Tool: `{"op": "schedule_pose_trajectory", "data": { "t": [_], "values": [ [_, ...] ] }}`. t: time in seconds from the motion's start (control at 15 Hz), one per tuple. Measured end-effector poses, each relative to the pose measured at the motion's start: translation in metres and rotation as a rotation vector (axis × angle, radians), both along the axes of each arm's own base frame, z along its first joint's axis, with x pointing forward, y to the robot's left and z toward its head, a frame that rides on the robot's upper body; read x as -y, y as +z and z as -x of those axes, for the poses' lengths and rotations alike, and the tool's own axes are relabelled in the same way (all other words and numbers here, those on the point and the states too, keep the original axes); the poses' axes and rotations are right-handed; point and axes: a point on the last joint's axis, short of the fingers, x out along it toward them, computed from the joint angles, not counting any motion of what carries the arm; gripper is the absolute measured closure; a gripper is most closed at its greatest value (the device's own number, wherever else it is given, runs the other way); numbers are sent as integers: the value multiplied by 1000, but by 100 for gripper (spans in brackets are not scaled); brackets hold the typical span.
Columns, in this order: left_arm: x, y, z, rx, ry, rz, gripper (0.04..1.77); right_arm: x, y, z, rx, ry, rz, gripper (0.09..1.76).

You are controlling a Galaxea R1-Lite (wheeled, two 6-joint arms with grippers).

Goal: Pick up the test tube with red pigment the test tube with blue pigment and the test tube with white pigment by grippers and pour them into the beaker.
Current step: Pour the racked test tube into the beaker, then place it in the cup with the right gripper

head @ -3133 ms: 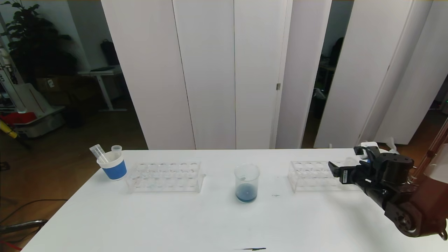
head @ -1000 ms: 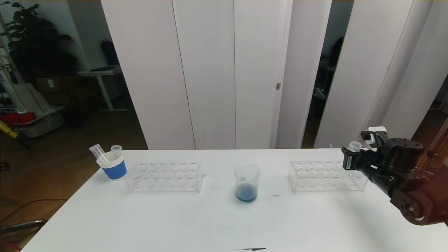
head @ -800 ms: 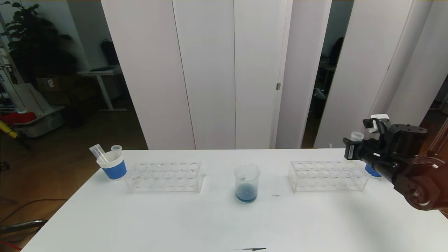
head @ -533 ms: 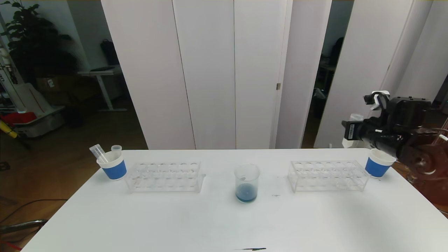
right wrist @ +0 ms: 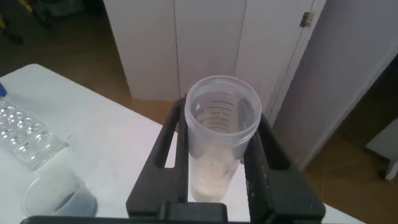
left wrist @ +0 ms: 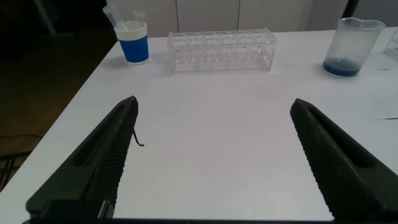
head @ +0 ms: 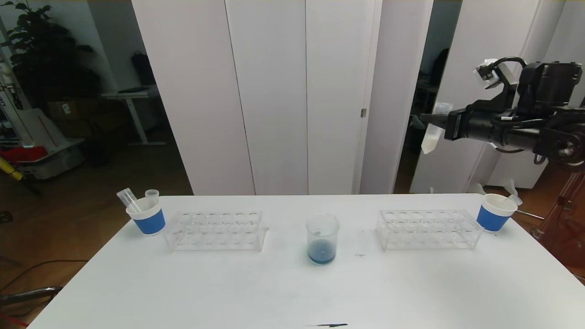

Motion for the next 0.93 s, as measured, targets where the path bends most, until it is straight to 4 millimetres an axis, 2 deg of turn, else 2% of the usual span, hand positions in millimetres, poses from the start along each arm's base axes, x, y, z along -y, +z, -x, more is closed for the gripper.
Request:
{"op": "schedule_pose_trajectory", "data": {
  "t": [0.4, 0.6, 0.93],
  "values": [
    [0, 0, 0, 0, 0, 0, 6, -36, 3, -6, 192, 93, 47, 127],
    [0, 0, 0, 0, 0, 0, 6, -57, -12, -6, 160, 147, 53, 127],
    [0, 0, 0, 0, 0, 0, 6, -91, -35, -2, 179, 239, 171, 127]
  ]
}}
